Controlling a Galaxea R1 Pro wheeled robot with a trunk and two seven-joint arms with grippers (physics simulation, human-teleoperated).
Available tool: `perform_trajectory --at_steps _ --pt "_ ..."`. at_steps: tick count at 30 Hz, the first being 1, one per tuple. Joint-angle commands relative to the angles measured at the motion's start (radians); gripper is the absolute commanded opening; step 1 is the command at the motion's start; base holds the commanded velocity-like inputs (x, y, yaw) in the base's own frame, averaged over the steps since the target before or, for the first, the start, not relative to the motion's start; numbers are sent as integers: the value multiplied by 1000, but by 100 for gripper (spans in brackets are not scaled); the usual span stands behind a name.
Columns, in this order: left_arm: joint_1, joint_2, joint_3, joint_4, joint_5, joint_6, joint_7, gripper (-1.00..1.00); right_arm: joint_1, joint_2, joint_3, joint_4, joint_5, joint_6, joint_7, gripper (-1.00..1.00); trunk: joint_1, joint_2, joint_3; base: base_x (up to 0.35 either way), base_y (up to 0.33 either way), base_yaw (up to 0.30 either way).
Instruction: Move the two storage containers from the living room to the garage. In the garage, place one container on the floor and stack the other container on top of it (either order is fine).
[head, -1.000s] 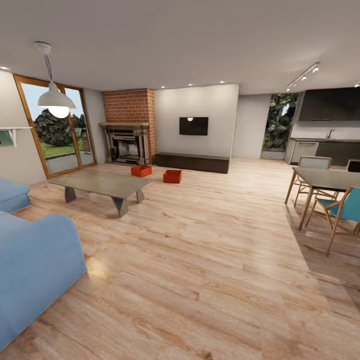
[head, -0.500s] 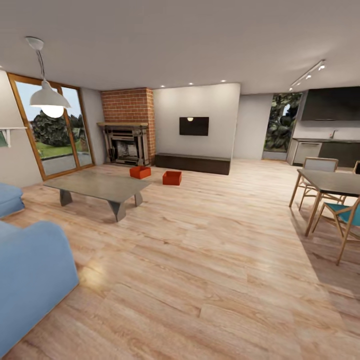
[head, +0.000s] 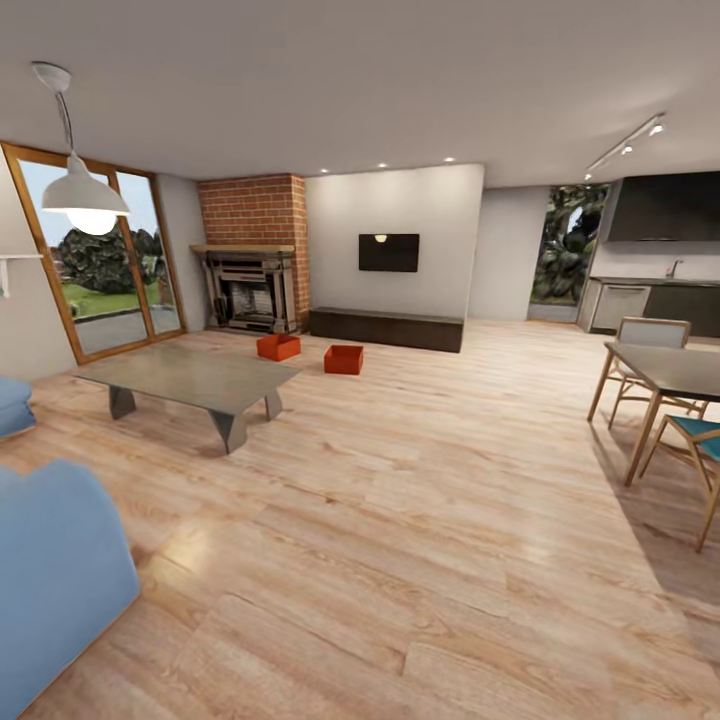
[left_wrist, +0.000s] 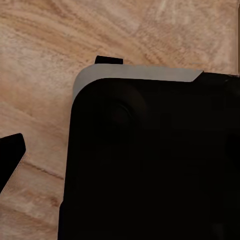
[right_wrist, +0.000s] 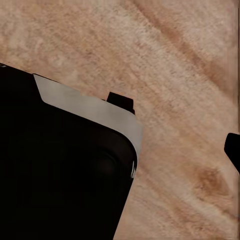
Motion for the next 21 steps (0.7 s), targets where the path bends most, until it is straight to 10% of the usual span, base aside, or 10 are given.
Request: perform_trajectory --at_steps 1,21 --pt "0 0 0 0 8 -2 -1 100 -1 0 8 2 -9 -5 0 100 1 0 -1 323 0 0" --pt "0 0 2 0 10 -4 -1 100 -1 0 10 2 -9 -5 11 100 1 0 -1 323 0 0"
